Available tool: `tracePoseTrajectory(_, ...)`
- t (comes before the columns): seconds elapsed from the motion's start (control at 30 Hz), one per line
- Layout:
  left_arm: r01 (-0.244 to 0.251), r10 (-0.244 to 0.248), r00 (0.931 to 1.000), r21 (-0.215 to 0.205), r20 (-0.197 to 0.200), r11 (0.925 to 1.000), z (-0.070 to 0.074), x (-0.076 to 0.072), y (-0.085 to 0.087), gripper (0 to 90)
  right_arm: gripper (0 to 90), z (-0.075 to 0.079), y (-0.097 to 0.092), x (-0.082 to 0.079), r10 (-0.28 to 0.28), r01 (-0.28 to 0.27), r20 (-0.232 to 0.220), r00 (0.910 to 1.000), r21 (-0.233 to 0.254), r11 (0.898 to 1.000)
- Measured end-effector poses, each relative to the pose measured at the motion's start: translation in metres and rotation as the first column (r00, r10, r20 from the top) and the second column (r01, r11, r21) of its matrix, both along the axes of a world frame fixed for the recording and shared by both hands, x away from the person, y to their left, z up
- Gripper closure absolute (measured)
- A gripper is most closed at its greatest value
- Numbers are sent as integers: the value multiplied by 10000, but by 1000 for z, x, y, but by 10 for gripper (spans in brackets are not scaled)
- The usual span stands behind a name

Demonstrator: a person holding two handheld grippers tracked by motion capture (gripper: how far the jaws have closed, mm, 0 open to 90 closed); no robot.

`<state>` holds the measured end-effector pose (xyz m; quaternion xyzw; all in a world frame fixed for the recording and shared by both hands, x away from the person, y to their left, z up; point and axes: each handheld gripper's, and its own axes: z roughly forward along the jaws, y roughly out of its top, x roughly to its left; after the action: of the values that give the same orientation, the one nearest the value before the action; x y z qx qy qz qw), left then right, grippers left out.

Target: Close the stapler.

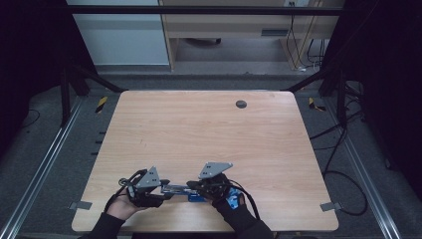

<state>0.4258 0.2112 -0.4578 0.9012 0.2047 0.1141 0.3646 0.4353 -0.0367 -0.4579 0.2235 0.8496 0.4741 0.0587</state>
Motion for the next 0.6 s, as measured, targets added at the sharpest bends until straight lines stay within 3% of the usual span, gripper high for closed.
tracePoseTrajectory(0.33,7,-7,10000,-32,8,10000,0,0,0,520,900,-6,16,4,-87,88,-125,9999,76,9999)
tracePoseTrajectory(0.6,-23,23,10000,-55,11,10000,0,0,0,518,900,-11,24,3,-5,2,-186,9998,-148,9999)
